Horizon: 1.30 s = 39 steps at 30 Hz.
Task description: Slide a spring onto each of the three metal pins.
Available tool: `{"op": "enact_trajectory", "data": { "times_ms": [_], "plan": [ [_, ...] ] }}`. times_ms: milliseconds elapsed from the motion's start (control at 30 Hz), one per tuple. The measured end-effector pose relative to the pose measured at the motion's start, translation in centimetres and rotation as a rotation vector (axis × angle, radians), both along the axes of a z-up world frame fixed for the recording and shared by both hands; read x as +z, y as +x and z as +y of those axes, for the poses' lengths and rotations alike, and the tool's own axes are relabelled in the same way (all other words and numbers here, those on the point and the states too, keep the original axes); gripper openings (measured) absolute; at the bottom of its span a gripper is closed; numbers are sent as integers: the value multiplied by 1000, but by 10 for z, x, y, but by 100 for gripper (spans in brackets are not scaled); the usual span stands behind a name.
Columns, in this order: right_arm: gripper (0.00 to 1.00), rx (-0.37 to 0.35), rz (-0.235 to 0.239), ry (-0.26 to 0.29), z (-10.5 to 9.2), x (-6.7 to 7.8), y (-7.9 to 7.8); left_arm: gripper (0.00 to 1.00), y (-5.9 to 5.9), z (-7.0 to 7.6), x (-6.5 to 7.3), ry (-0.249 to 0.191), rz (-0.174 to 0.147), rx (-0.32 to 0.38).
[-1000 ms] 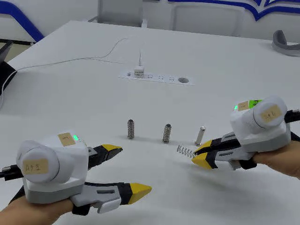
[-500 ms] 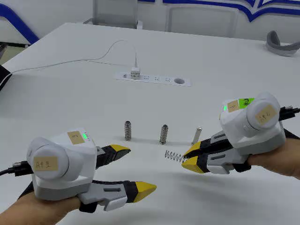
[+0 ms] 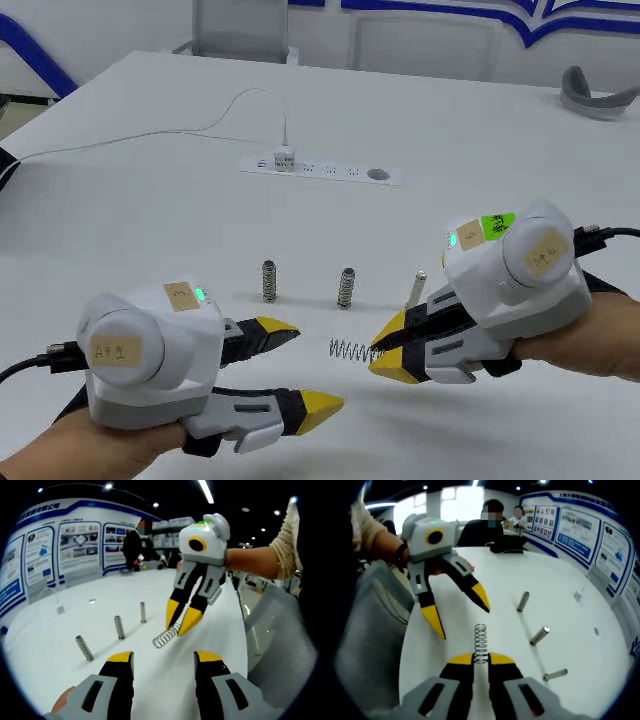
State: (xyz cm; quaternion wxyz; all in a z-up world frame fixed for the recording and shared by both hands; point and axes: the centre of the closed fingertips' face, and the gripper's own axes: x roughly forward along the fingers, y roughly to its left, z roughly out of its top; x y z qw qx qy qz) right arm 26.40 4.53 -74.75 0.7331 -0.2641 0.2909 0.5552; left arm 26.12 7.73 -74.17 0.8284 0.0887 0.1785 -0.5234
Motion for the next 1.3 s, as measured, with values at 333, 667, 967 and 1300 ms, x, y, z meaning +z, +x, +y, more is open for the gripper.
{"op": "enact_trajectory", "data": {
  "times_ms": [333,667,967,1300],
  "plan": [
    [12,84,-1,-20,9,1,-12,39,-9,-6,0,18,-9,-48],
    [12,140,-8,-51,10,-1,-21,31,-18,-12,-1,35,-22,-96],
    [12,179,-12,-73,11,-2,-27,22,-24,-15,-5,62,-35,-131],
    [12,215,-4,-94,11,1,-34,15,-27,-16,-7,75,-49,-158]
  ]
}}
